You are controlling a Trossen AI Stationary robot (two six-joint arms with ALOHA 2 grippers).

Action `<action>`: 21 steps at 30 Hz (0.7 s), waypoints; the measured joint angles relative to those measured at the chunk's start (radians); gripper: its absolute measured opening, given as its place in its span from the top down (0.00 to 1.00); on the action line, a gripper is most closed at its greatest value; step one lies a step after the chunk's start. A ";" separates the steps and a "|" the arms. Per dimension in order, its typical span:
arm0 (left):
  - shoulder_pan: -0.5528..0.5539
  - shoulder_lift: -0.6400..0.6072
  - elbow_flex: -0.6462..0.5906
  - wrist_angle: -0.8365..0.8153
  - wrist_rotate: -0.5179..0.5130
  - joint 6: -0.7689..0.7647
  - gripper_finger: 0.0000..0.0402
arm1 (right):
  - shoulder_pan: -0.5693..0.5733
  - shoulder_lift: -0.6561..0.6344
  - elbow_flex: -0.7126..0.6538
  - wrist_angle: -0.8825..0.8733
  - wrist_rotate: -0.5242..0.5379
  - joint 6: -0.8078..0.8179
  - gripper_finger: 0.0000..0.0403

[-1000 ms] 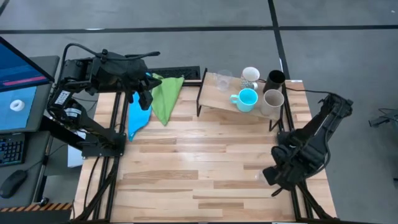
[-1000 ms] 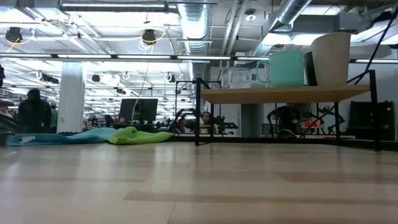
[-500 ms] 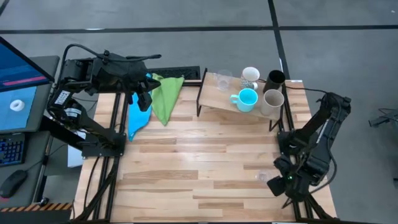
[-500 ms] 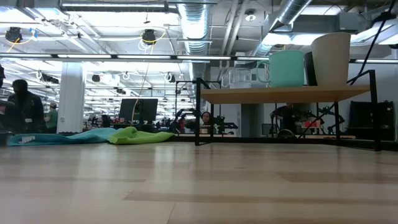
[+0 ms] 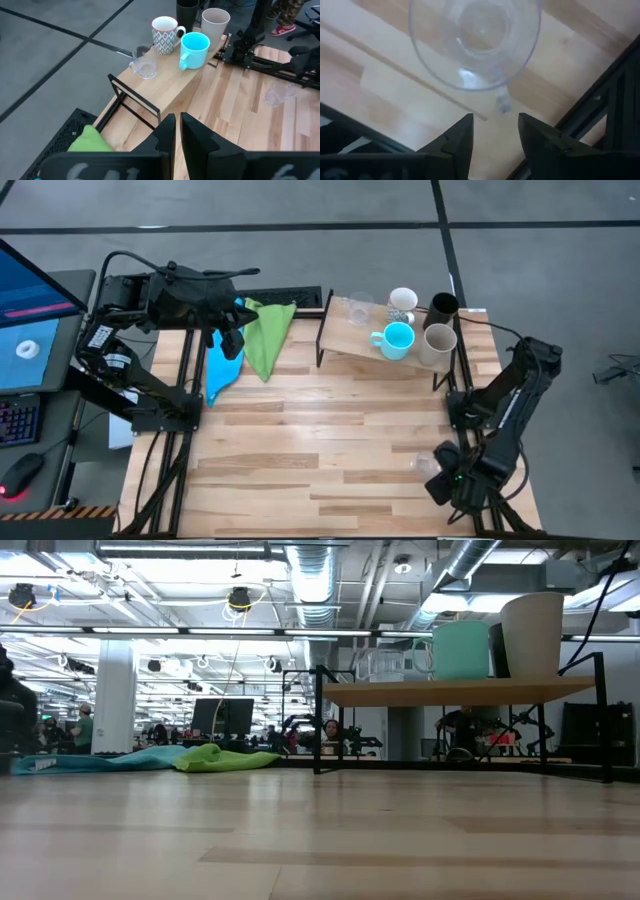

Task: Stack small to large cups/mugs on shelf
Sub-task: Put the transparent mug on the shelf

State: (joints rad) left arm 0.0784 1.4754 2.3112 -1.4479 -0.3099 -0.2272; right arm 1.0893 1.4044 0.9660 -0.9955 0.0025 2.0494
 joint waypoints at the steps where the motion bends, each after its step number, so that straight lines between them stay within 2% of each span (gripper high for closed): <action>1: 0.000 0.000 0.000 0.001 0.000 -0.001 0.95 | -0.001 0.002 -0.011 -0.003 0.000 0.007 0.56; 13: 0.000 0.000 0.000 0.002 0.001 -0.013 0.95 | -0.005 0.011 -0.061 0.009 0.025 -0.016 0.59; 21: 0.000 0.000 0.000 0.002 0.001 -0.001 0.95 | -0.005 0.011 -0.061 0.010 0.022 -0.033 0.84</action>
State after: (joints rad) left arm 0.0784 1.4754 2.3112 -1.4456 -0.3088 -0.2283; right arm 1.0840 1.4155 0.9054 -0.9852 0.0242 2.0163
